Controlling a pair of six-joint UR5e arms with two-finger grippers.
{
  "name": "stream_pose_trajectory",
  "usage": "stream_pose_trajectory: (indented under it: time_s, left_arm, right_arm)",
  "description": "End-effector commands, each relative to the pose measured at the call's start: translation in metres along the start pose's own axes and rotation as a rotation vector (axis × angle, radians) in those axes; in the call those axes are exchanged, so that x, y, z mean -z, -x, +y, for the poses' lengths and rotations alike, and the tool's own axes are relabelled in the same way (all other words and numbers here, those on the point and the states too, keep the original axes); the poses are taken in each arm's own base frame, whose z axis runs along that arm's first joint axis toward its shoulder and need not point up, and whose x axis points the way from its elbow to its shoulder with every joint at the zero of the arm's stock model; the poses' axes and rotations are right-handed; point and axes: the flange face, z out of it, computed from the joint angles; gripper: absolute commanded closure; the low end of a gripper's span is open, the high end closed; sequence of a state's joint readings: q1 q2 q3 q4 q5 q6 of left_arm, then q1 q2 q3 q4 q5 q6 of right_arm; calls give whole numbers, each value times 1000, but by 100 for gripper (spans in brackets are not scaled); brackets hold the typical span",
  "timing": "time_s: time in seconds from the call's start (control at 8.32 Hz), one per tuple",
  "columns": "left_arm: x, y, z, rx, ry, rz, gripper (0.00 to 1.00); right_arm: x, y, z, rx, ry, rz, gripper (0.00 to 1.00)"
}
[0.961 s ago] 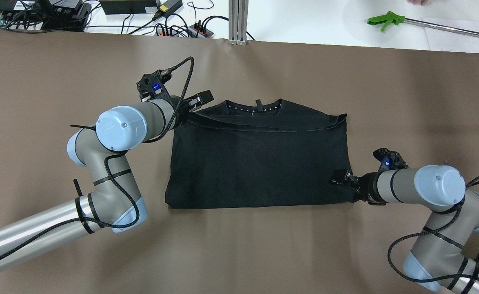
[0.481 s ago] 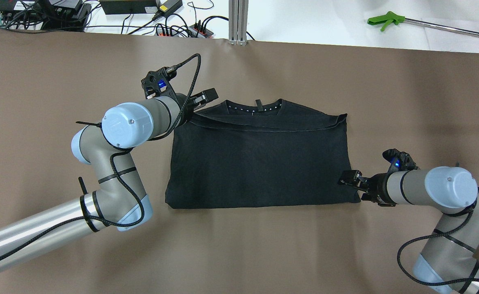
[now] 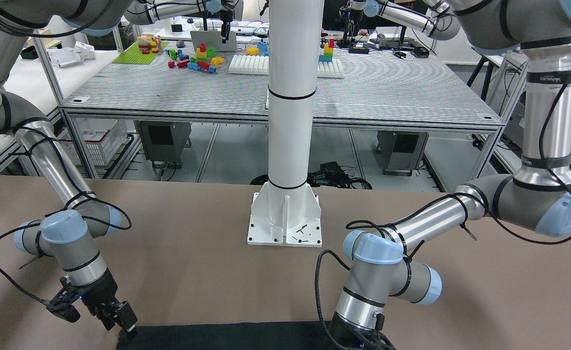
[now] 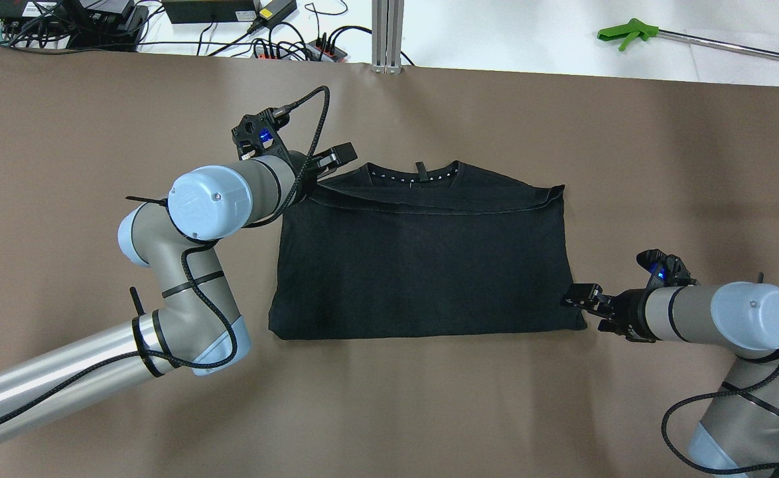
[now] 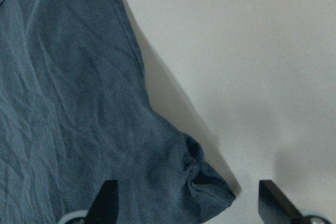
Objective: Fold clothes
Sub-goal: 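Grasp the bottom corner of the folded shirt with the right gripper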
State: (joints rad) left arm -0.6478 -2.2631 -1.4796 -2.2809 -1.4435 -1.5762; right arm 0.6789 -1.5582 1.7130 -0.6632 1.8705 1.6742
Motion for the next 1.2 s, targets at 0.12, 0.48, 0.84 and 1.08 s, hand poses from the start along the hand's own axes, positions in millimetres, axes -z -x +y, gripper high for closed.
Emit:
stream_pose_trajectory:
  time_s: [0.12,0.48,0.84,1.08]
  left_arm:
    - [-1,3,-1,-3,-1,-6,6]
    - [-1,6,-1,-2,-1,-9,6]
    - [-1,7,-2,-1,-3,-9,6]
    - [0,7,-2,-1,-4,-7,6]
  right_arm:
    - [-12,-6,2,4,6,19,6]
    - [-15,-3,6,-1,14,19,37]
    - [-22,3,18,15,11,15,100]
    - [-18,10,20,18,32,0,100]
